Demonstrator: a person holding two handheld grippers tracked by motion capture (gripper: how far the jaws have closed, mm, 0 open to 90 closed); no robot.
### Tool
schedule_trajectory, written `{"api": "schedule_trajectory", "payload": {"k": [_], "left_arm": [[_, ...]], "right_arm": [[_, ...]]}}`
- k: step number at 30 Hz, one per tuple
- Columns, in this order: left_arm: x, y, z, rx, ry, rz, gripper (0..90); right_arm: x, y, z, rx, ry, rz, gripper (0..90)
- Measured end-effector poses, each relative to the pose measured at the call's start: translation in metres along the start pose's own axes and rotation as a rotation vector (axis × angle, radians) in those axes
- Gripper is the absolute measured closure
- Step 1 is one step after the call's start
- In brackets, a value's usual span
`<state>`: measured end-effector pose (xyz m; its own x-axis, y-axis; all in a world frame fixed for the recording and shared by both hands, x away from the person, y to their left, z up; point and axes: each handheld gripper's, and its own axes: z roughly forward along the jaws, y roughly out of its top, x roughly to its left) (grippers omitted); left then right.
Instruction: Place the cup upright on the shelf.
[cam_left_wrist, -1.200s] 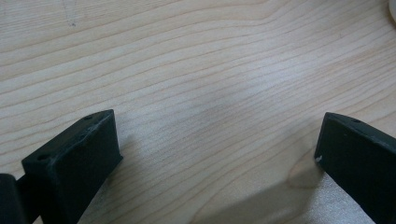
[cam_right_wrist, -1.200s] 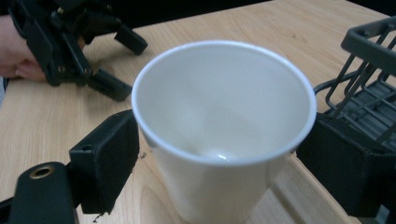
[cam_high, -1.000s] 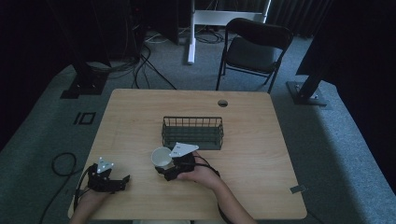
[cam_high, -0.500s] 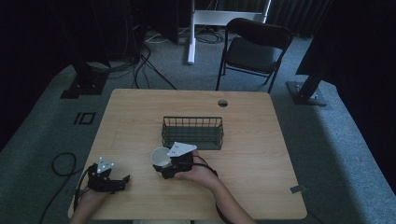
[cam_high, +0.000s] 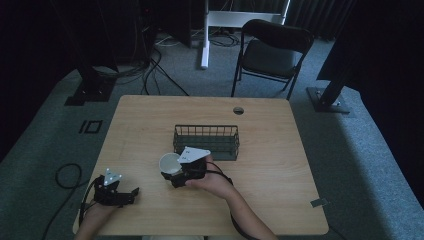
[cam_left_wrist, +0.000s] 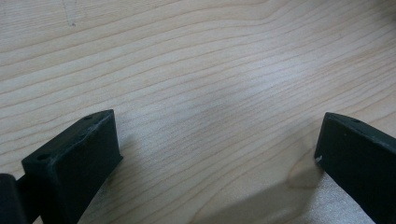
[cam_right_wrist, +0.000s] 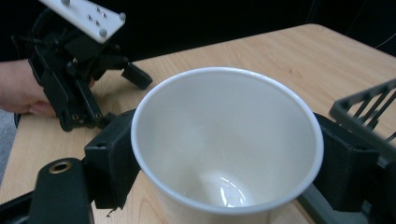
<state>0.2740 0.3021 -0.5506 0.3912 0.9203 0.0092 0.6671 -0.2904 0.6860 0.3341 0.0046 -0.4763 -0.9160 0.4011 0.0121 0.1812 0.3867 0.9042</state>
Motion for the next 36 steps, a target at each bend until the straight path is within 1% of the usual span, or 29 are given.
{"api": "schedule_trajectory", "payload": {"k": [1, 2, 4, 6, 9, 14, 16, 19, 22, 23, 25, 28, 30, 31, 36], "left_arm": [[0.000, 0.000, 0.000, 0.000, 0.000, 0.000, 0.1], [0.000, 0.000, 0.000, 0.000, 0.000, 0.000, 0.1], [0.000, 0.000, 0.000, 0.000, 0.000, 0.000, 0.1], [0.000, 0.000, 0.000, 0.000, 0.000, 0.000, 0.1], [0.000, 0.000, 0.000, 0.000, 0.000, 0.000, 0.1], [0.000, 0.000, 0.000, 0.000, 0.000, 0.000, 0.1], [0.000, 0.000, 0.000, 0.000, 0.000, 0.000, 0.1], [0.000, 0.000, 0.000, 0.001, 0.000, 0.000, 0.1], [0.000, 0.000, 0.000, -0.001, 0.000, -0.001, 0.1], [0.000, 0.000, 0.000, -0.001, 0.000, -0.002, 0.1], [0.000, 0.000, 0.000, 0.000, -0.001, -0.001, 0.1], [0.000, 0.000, 0.000, 0.001, -0.001, -0.001, 0.1], [0.000, 0.000, 0.000, 0.001, -0.001, -0.001, 0.2], [0.000, 0.000, 0.000, 0.001, -0.001, -0.001, 0.1], [0.000, 0.000, 0.000, 0.000, -0.001, -0.001, 0.1]], "right_arm": [[0.000, 0.002, -0.001, 0.002, 0.000, -0.008, 19.4], [-0.001, 0.004, -0.002, -0.005, -0.007, -0.008, 19.4], [-0.001, 0.009, -0.004, -0.013, -0.001, -0.007, 19.4], [-0.002, 0.013, -0.006, -0.027, -0.007, -0.002, 19.4], [-0.004, 0.021, -0.009, -0.035, -0.017, -0.011, 19.4], [-0.007, 0.032, -0.015, -0.070, -0.031, -0.016, 19.5], [-0.008, 0.035, -0.017, -0.074, -0.036, -0.022, 19.5], [-0.010, 0.042, -0.020, -0.083, -0.061, -0.030, 19.4], [-0.011, 0.046, -0.022, -0.089, -0.064, -0.028, 19.4], [-0.013, 0.051, -0.024, -0.100, -0.074, -0.026, 19.5], [-0.015, 0.056, -0.027, -0.105, -0.088, -0.035, 19.4], [-0.019, 0.065, -0.031, -0.122, -0.112, -0.034, 19.5], [-0.022, 0.069, -0.034, -0.121, -0.127, -0.035, 19.5], [-0.025, 0.072, -0.035, -0.127, -0.145, -0.032, 19.5], [-0.038, 0.077, -0.039, -0.136, -0.204, -0.003, 19.5]]}}
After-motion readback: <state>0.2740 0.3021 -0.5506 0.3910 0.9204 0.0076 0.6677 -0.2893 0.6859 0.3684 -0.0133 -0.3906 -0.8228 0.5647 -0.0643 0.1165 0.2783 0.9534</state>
